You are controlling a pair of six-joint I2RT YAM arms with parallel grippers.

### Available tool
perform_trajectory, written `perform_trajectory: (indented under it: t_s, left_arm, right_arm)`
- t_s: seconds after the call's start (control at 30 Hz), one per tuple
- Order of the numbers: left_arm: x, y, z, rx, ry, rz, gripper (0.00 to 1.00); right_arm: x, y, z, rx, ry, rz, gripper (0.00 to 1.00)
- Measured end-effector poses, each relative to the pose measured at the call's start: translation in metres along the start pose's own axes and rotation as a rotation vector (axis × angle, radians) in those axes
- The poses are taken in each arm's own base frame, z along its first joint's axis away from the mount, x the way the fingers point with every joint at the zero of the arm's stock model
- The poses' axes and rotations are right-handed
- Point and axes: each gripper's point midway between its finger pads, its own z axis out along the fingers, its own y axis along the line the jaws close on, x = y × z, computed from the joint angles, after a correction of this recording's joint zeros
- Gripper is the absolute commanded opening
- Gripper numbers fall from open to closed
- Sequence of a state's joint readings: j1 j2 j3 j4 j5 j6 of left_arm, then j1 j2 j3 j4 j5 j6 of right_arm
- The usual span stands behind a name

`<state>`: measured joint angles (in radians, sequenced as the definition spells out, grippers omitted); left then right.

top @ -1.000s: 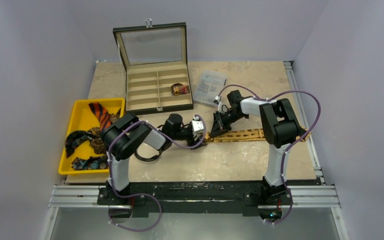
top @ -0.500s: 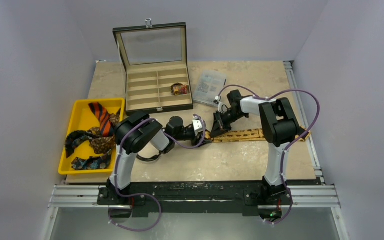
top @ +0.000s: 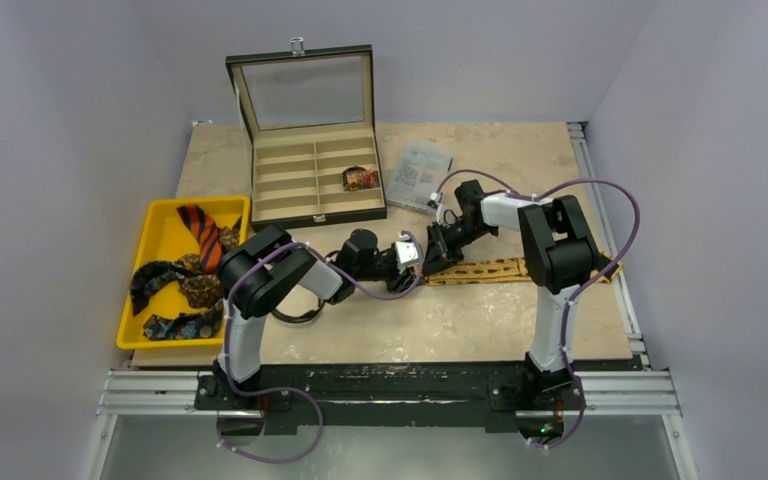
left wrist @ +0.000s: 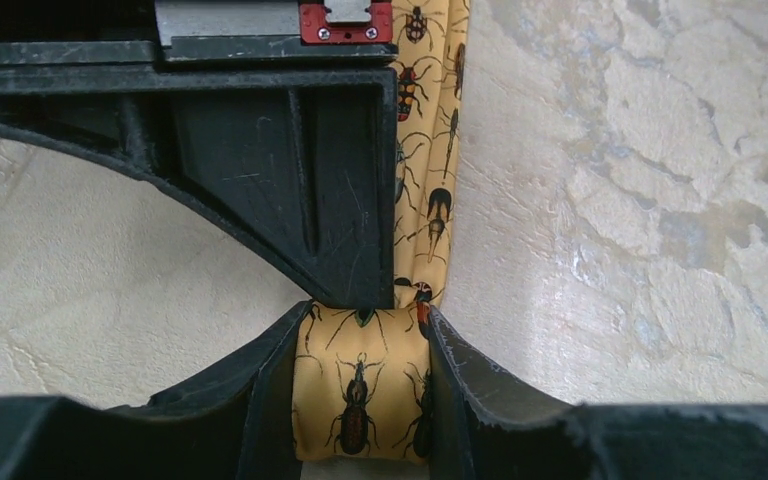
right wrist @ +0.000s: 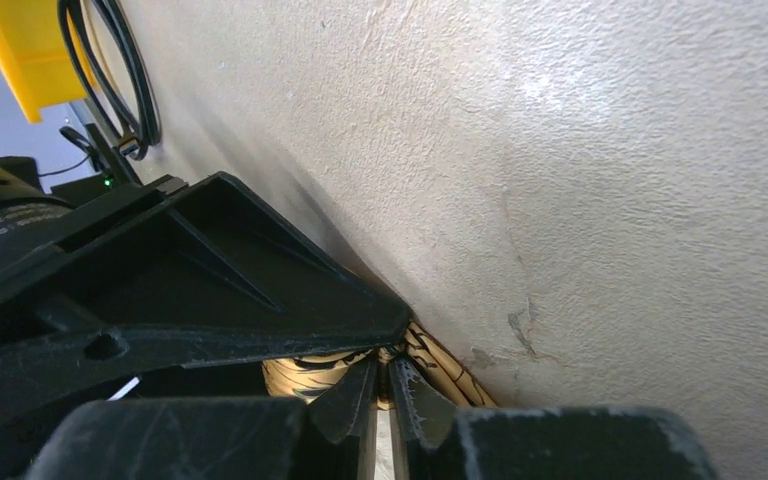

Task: Roll the ties
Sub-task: Roll the tie at the center of the board.

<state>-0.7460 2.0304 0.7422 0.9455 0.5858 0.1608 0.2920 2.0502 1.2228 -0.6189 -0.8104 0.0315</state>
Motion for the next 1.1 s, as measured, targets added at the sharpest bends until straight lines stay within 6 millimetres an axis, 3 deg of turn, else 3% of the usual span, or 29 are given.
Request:
perform_trajectory:
  t_s: [0.2,0.43,0.53,0.73,0.9,1.1]
  left_arm:
    - [0.0,0.002,-0.002,0.013,0.128,0.063,0.09]
    - [0.001,0.004,-0.001,0.052,0.237,0.076,0.07]
    - [0.002,0.005,-0.002,0.06,0.271,0.067,0.07]
    - [0.002,0.005,-0.002,0.065,0.317,0.067,0.09]
    - [0.002,0.004,-0.002,0.063,0.34,0.064,0.1]
    - [0.003,0.004,-0.002,0.063,0.352,0.06,0.11]
  right_arm:
    - [0.0,0.002,-0.009,0.001,-0.004,-0.054,0.32]
    - [0.0,-0.013,-0.052,0.024,-0.066,-0.046,0.43]
    - [-0.001,-0.006,-0.062,0.005,-0.107,-0.036,0.46]
    - [-0.002,0.019,-0.048,-0.087,-0.118,-0.001,0.46]
    - [-0.004,0.02,-0.031,-0.114,-0.099,0.024,0.45]
    - [-0.006,0.019,-0.024,-0.127,-0.098,0.045,0.47]
